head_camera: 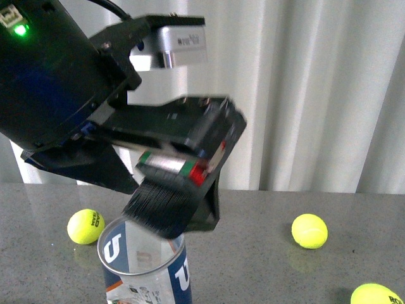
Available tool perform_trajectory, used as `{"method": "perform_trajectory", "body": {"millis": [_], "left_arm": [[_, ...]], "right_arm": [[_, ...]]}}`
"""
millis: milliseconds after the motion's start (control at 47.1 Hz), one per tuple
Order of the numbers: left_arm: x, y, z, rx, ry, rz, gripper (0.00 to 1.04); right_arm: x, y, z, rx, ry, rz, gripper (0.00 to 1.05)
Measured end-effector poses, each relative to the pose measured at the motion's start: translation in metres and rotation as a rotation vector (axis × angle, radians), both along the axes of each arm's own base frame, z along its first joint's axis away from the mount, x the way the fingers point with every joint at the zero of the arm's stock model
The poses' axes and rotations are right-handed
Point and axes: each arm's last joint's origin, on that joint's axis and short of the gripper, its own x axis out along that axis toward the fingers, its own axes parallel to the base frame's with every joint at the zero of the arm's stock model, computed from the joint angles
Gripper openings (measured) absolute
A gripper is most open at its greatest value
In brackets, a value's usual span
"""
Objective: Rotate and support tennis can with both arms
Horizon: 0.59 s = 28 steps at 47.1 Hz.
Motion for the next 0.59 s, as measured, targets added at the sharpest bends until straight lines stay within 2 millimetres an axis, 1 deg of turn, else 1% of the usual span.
{"method": "perform_trajectory", "body": {"millis": [64, 127, 382, 403, 467, 488, 531, 552, 594], "left_arm": [[-0.002, 0.003, 0.002, -0.106, -0.039, 0.106, 0.98], [-0.003, 0.004, 0.005, -0.165, -0.046, 0.163, 0.98], [-0.003, 0.005, 0.002, -0.218, 0.001, 0.240, 0.98], [-0.003, 0.004, 0.001, -0.203, -0.046, 0.253, 0.97], [-0.004, 0.009, -0.007, -0.164, -0.367, 0.387, 0.86], [-0.005, 0.010, -0.009, -0.175, -0.406, 0.400, 0.84], [-0.011, 0.020, -0.016, -0.160, -0.576, 0.511, 0.77], [-0.017, 0.030, -0.021, -0.175, -0.665, 0.577, 0.72], [-0.025, 0.042, -0.026, -0.201, -0.747, 0.626, 0.65]], "right_arm": [[0.000, 0.000, 0.000, 0.000, 0.000, 0.000, 0.98], [0.000, 0.000, 0.000, 0.000, 0.000, 0.000, 0.98], [0.000, 0.000, 0.000, 0.000, 0.000, 0.000, 0.98], [0.000, 0.000, 0.000, 0.000, 0.000, 0.000, 0.98], [0.000, 0.000, 0.000, 0.000, 0.000, 0.000, 0.98], [0.000, 0.000, 0.000, 0.000, 0.000, 0.000, 0.98], [0.000, 0.000, 0.000, 0.000, 0.000, 0.000, 0.98], [0.000, 0.000, 0.000, 0.000, 0.000, 0.000, 0.98], [0.000, 0.000, 0.000, 0.000, 0.000, -0.003, 0.98]]}}
